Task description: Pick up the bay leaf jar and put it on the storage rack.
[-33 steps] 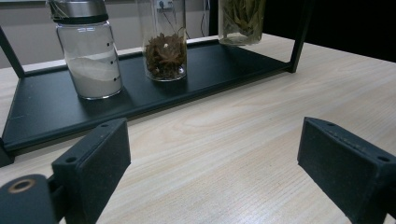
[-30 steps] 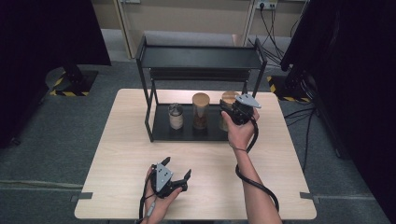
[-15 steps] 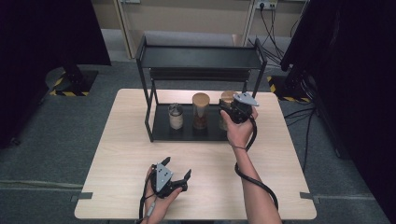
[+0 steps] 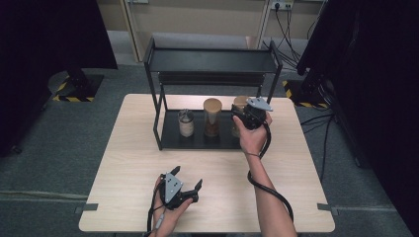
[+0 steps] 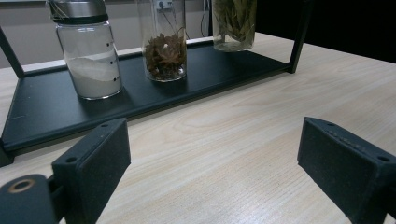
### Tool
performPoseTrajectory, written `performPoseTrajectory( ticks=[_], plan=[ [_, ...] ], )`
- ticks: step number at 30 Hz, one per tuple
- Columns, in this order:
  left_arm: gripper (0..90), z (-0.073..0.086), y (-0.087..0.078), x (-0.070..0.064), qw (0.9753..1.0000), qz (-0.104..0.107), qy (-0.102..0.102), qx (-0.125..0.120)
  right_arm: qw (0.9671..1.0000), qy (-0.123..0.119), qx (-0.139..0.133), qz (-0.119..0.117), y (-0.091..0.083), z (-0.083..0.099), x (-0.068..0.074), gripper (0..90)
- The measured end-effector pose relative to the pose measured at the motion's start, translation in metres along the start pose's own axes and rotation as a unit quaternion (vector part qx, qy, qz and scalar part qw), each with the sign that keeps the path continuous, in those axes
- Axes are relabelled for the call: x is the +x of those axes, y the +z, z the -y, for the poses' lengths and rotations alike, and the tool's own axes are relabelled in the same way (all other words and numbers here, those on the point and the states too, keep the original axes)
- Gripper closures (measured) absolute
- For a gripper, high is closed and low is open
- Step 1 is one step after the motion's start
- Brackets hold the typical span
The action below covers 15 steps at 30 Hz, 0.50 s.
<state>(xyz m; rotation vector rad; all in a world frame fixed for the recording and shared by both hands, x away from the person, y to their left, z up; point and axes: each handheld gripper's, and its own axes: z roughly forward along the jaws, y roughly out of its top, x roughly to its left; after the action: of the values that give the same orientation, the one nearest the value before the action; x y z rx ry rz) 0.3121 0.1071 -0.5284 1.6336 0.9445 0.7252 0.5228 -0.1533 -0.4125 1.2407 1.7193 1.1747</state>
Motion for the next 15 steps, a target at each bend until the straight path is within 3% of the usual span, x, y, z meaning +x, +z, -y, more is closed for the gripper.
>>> performPoseTrajectory(
  ticks=[15],
  plan=[
    [8.8, 0.0000, -0.0001, 0.0000, 1.0000, 0.000, 0.001, 0.000, 1.0000, 0.005, 0.004, 0.001, 0.0067, 0.0015, -0.0022, 25.3]
  ],
)
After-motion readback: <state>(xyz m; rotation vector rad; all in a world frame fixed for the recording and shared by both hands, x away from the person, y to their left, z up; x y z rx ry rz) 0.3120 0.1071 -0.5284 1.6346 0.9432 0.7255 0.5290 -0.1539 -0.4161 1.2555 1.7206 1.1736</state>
